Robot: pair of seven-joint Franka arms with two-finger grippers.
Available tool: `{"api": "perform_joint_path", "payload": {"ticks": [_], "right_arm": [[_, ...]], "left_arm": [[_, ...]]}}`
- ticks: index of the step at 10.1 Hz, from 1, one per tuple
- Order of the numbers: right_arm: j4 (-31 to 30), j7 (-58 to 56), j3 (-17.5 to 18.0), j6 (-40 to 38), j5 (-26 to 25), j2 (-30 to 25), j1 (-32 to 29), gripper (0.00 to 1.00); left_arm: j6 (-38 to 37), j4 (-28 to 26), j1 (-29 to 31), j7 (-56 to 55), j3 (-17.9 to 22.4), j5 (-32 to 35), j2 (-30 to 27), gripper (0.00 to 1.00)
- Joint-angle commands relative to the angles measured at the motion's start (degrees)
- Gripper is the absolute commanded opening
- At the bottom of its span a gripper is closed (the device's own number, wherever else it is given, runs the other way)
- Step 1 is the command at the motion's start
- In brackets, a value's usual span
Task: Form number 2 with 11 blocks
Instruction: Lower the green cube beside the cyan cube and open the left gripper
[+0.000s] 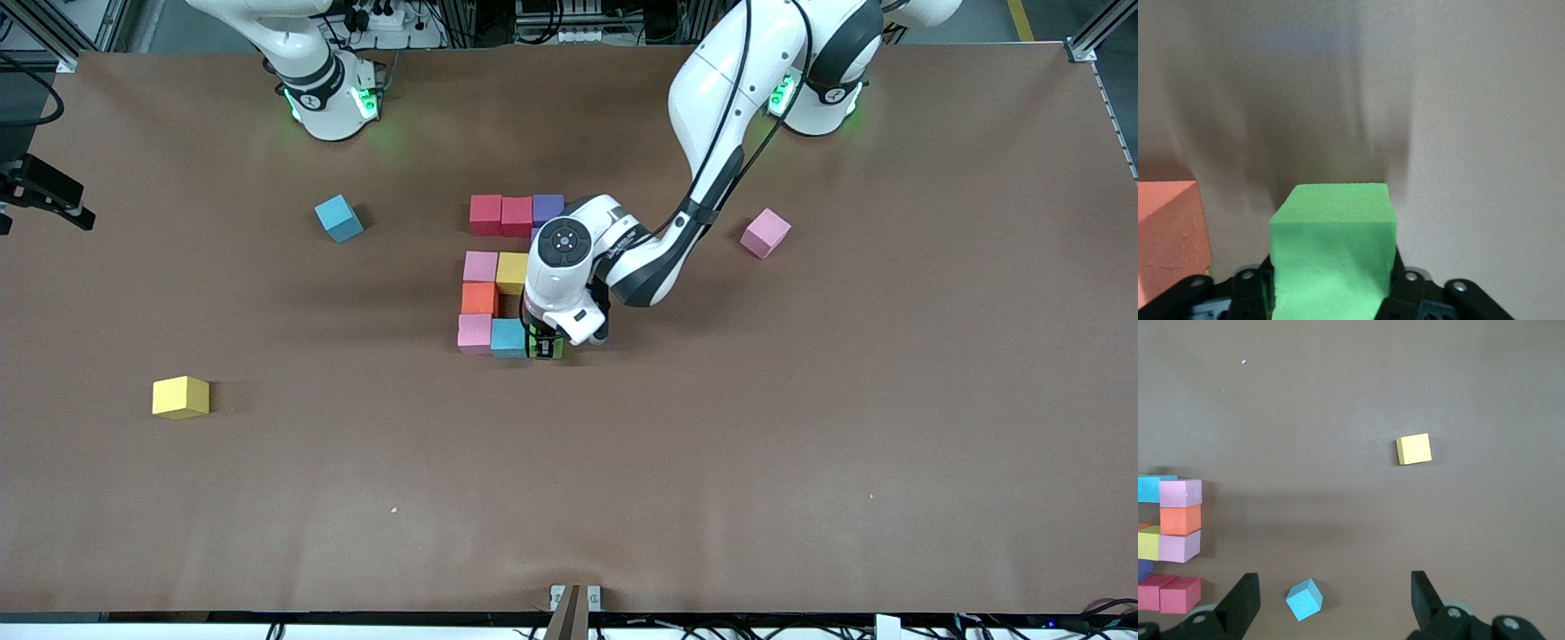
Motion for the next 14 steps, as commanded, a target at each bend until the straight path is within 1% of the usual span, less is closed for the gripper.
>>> {"api": "perform_joint_path", "payload": {"ticks": [1,3,6,8,9,11,12,14], "right_arm": [[0.65,0.06,-0.04,-0.87,-0.42,-0.26,-0.17,1.00],[0.65,0.06,-0.13,-0.87,-0.34,-0.26,-0.26,1.00],[0.65,0.06,-0.13,-0.78,-0.34,-0.26,-0.26,1.00],[0.65,0.06,-0.13,-0.69,-0.34,-0.26,-0.26,1.00],[0.65,0.06,-0.13,-0.78,-0.42,-0.26,-0.26,1.00],[0.65,0.06,-0.13,-0.69,-0.34,-0.26,-0.26,1.00],[0.65,0.06,-0.13,-0.61,-0.34,-0.18,-0.26,1.00],[0.65,0.06,-0.13,-0.52,-0.25,-0.09,-0.26,1.00]], "left_arm": [[-0.45,0.98,-0.92,-0.63,0.90,-1.13,0.62,1.00],[-1.50,0.98,-0.66,-0.54,0.98,-0.95,-0.87,1.00],[-8.17,0.89,-0.04,-0.45,0.98,-1.21,-4.73,1.00],[-10.72,0.89,1.71,-0.45,0.90,-0.95,-7.28,1.00],[-12.82,-0.15,2.41,-0.11,0.98,-0.95,-9.91,1.00],[-20.02,-0.69,7.05,2.78,0.81,-0.95,-13.25,1.00],[-22.49,-2.17,10.04,4.45,0.63,-0.95,-15.36,1.00],[-25.22,-8.57,15.75,12.68,0.54,-0.95,-21.85,1.00]]}}
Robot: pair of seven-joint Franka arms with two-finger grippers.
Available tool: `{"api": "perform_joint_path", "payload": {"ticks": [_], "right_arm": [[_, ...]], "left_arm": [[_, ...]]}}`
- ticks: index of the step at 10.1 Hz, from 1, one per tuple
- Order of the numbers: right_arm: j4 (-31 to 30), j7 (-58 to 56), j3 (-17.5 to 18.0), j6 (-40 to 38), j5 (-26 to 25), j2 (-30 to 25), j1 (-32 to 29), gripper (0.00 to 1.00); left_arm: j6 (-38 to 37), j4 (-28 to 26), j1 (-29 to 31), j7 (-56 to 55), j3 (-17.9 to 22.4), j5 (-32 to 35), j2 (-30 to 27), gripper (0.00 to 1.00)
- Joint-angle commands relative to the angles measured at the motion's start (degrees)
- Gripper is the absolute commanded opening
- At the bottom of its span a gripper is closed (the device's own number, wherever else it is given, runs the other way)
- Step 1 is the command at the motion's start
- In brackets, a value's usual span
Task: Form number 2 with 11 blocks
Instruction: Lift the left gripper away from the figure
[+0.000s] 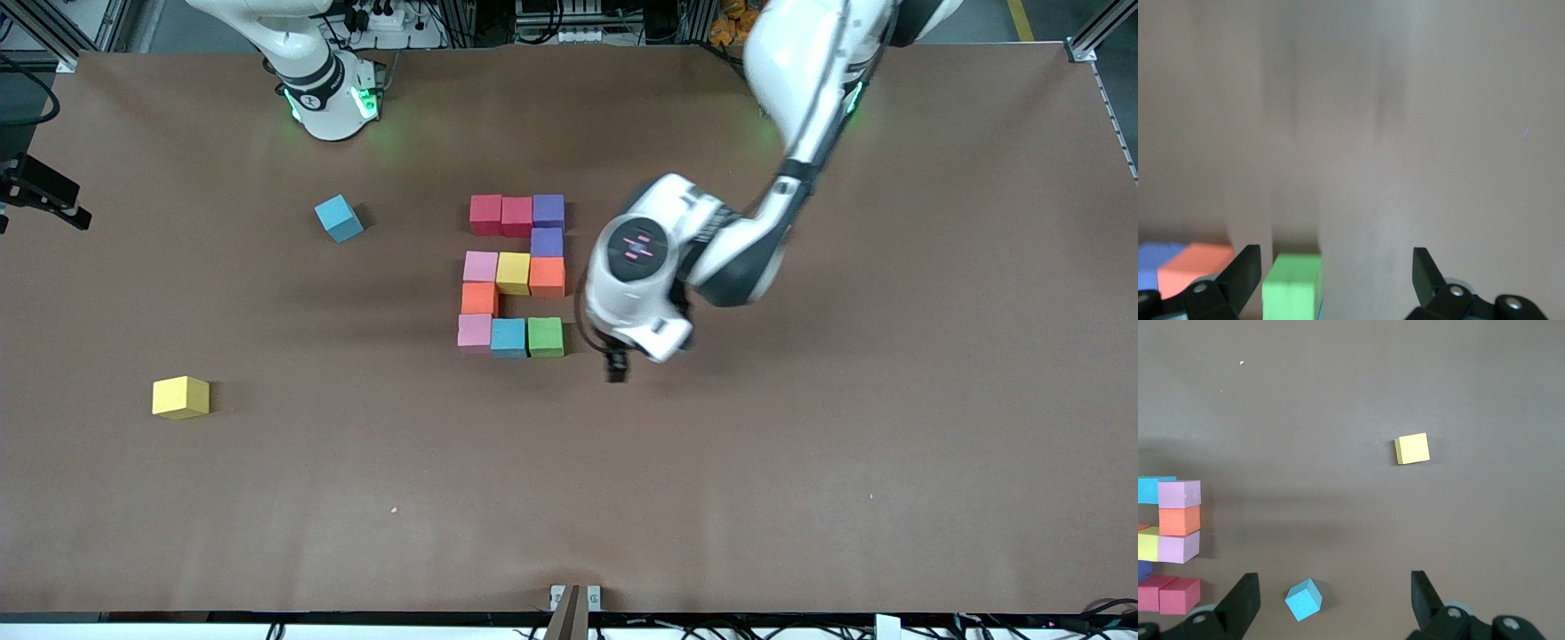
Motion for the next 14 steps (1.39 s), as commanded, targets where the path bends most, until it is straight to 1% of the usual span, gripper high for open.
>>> {"api": "perform_joint_path", "payload": {"ticks": [1,2,3,6,9,10,11,12,14], "right_arm": [[0.61,0.06,0.11,-0.50,-0.15,0.03,-0.30,1.00],[0.52,0.06,0.11,-0.50,-0.06,0.03,-0.30,1.00],[0.52,0.06,0.11,-0.50,0.03,0.03,-0.30,1.00],[0.52,0.06,0.03,-0.50,0.11,0.03,-0.39,1.00],[0.52,0.06,0.03,-0.50,0.20,0.03,-0.39,1.00],[0.52,0.06,0.03,-0.50,0.12,0.03,-0.39,1.00],[0.52,0.06,0.03,-0.50,0.11,0.03,-0.39,1.00],[0.52,0.06,0.03,-0.50,0.11,0.03,-0.39,1.00],[0.52,0.06,0.03,-0.50,0.11,0.03,-0.39,1.00]], "left_arm": [[-2.51,-11.02,6.73,10.28,-0.58,-0.95,-9.81,1.00],[-3.57,-13.40,10.06,15.12,-0.58,-1.04,-12.36,1.00],[-5.32,-14.21,12.88,19.43,-0.58,-1.04,-13.87,1.00],[-10.15,-14.65,20.10,29.30,-0.75,-1.21,-16.25,1.00],[-9.56,-21.58,21.26,30.46,-0.75,-1.21,-20.37,1.00],[-8.34,-24.55,21.26,30.55,-0.75,-1.21,-22.30,1.00],[-6.85,-28.24,21.35,32.55,-0.75,-1.21,-25.28,1.00],[-6.48,-30.71,22.56,36.31,-0.75,-1.30,-28.01,1.00],[-6.91,-31.35,25.29,45.88,-0.75,-1.30,-30.49,1.00]]}}
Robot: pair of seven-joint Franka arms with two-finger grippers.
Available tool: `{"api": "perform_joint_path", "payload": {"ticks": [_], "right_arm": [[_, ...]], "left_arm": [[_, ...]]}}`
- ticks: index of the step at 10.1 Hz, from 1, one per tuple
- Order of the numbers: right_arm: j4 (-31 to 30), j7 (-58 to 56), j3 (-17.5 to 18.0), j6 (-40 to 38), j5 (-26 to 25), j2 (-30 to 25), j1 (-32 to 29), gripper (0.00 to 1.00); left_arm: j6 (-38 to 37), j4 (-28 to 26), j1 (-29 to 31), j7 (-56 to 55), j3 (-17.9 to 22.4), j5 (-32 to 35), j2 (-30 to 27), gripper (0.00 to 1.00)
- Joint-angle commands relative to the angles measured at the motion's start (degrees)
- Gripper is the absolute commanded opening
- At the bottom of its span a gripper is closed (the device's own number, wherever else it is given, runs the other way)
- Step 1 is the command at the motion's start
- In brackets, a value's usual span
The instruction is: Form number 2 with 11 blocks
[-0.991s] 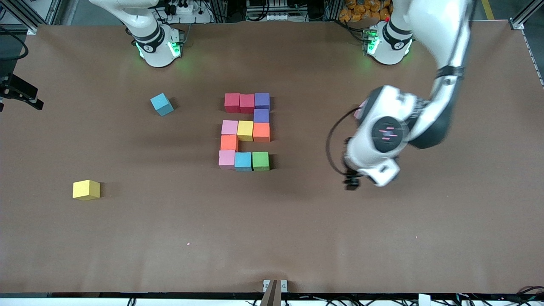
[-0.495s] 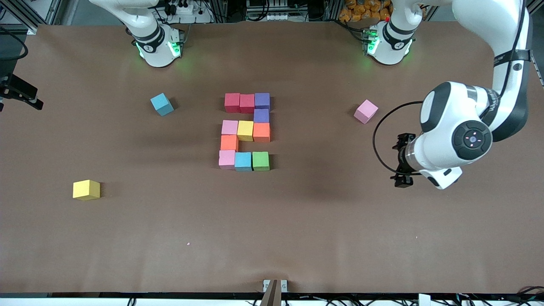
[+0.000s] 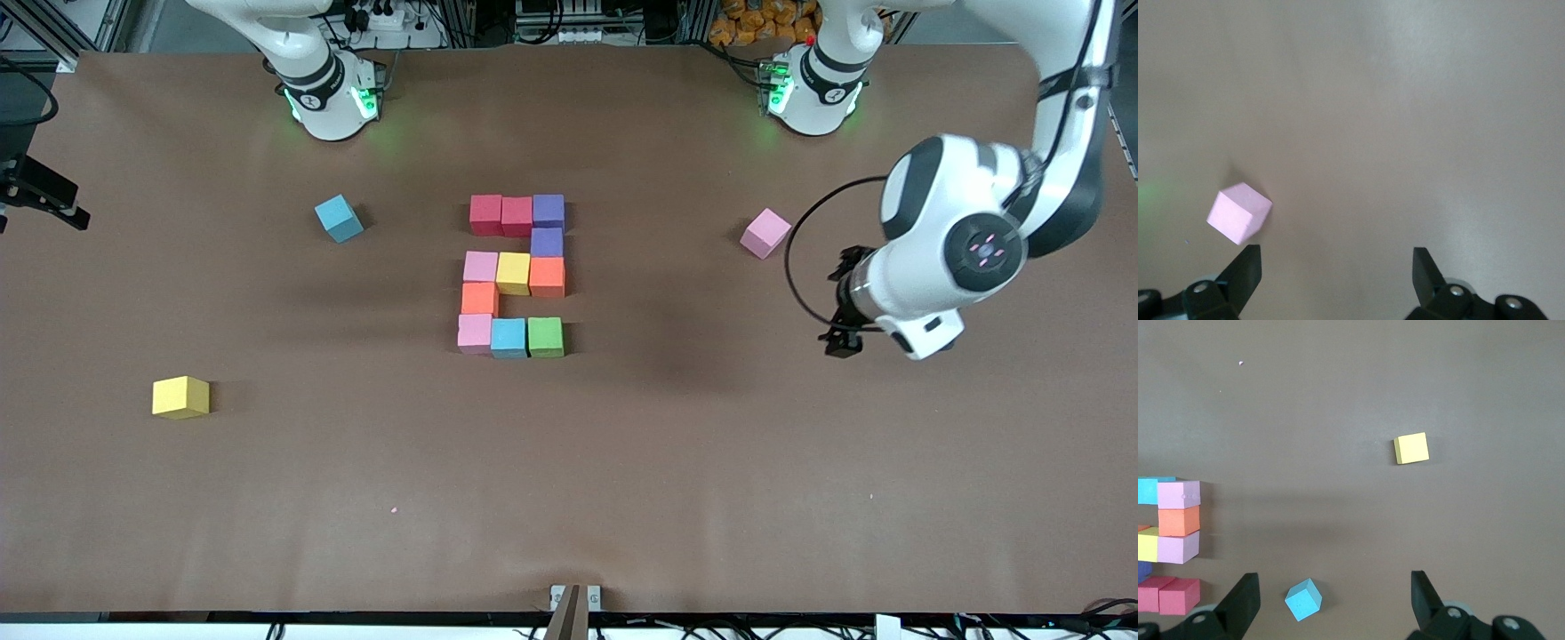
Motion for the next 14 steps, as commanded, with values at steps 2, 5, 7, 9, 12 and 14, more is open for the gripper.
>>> {"api": "perform_joint_path", "payload": {"ticks": [2,5,7,9,12,14], "right_arm": [[0.52,0.06,0.19,-0.50,0.09,-0.08,-0.35,1.00],[0.52,0.06,0.19,-0.42,0.09,0.01,-0.35,1.00],[0.61,0.06,0.19,-0.15,0.09,0.01,-0.35,1.00],[0.52,0.06,0.19,0.28,0.09,0.01,-0.35,1.00],[0.52,0.14,0.19,1.60,0.09,-0.08,-0.35,1.00],[0.52,0.14,0.27,1.52,-0.34,-0.26,-0.26,1.00]], "left_arm": [[-0.47,-3.87,5.35,16.05,0.12,-1.20,-6.84,1.00],[-3.29,-3.26,8.26,33.10,0.21,-0.85,-8.96,1.00],[-5.13,-2.38,8.18,42.34,0.03,-0.50,-11.15,1.00],[-8.37,-1.24,8.10,54.35,-0.14,-0.50,-14.48,1.00],[-10.59,1.12,8.01,65.84,-0.32,-1.72,-18.72,1.00],[-11.81,6.82,6.51,67.85,-0.75,-3.31,-16.88,1.00]]}}
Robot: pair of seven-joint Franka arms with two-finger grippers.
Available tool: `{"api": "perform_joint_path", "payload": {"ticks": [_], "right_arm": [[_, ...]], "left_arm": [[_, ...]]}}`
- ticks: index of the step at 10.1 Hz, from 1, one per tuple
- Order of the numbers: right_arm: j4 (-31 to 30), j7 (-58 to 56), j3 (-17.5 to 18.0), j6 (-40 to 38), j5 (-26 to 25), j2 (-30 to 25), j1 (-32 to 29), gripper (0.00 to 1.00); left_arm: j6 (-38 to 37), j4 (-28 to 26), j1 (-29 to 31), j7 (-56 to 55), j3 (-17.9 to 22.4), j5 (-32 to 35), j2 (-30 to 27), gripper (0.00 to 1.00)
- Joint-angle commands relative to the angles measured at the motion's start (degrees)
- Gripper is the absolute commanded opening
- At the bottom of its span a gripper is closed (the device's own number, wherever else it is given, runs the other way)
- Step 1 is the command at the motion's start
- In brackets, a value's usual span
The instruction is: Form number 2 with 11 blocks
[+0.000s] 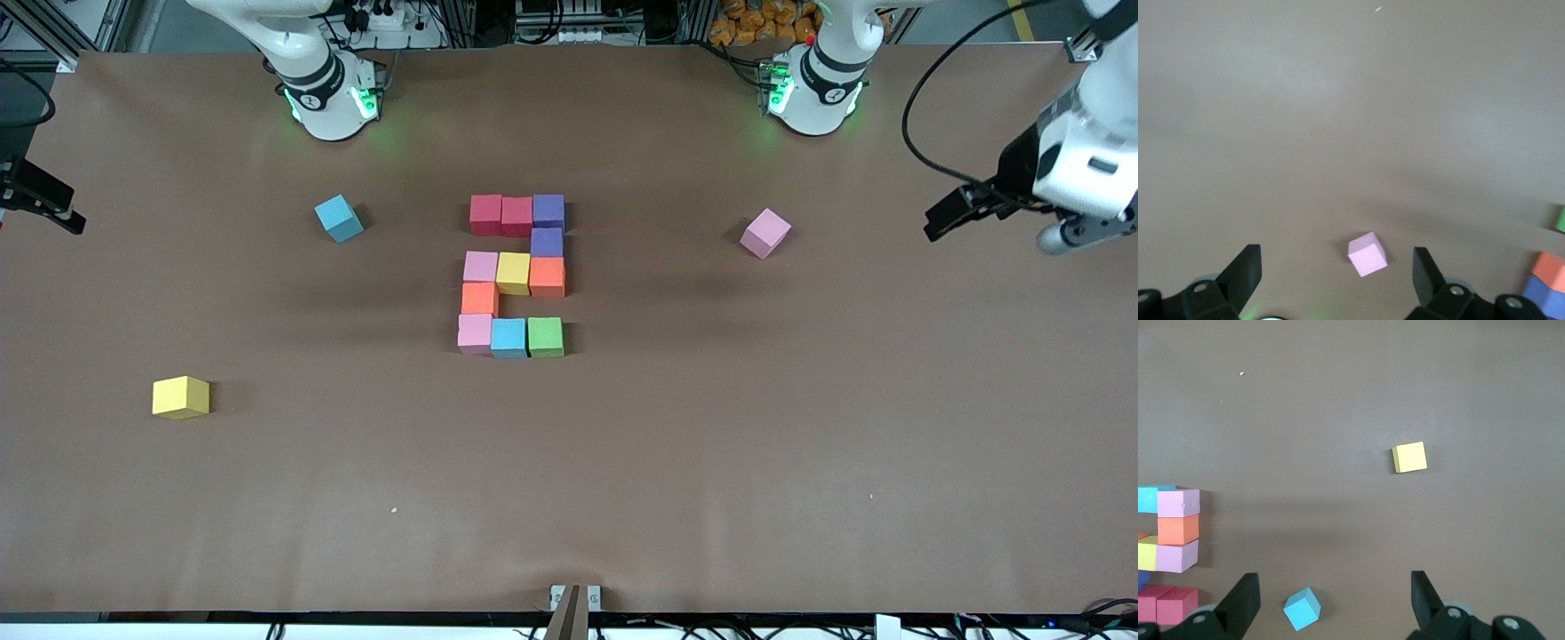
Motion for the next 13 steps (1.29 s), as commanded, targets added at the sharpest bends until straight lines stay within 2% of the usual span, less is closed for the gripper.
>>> {"api": "perform_joint_path", "payload": {"ticks": [1,3,6,7,9,12,13], "right_arm": [[0.50,0.14,0.28,-0.23,-0.35,-0.51,-0.26,1.00],[0.50,0.14,0.19,-0.32,-0.35,-0.69,-0.26,1.00],[0.50,0.14,0.28,-0.67,-0.08,-0.60,-0.26,1.00],[0.50,0.23,0.10,-0.93,0.18,-0.68,-0.35,1.00],[0.50,0.23,-0.07,0.03,0.45,-0.25,-0.96,1.00],[0.32,0.41,-0.07,0.99,0.45,0.19,-1.22,1.00],[0.32,1.19,-0.16,1.08,0.45,0.11,-1.49,1.00]], "left_arm": [[-2.50,5.54,-0.62,6.59,-0.96,-3.41,1.57,1.00],[-3.29,7.39,-0.45,8.92,-2.27,-4.92,1.48,1.00],[-4.70,7.48,-0.01,10.23,-1.49,-5.09,1.83,1.00],[-5.48,8.00,-1.49,10.15,-1.40,-4.23,3.31,1.00],[-13.01,19.30,-2.38,10.15,-0.61,-3.43,10.85,1.00],[-12.70,19.35,-2.21,12.41,-0.61,-2.73,10.53,1.00],[-10.26,19.35,-2.56,16.26,-1.39,0.93,10.19,1.00]]}}
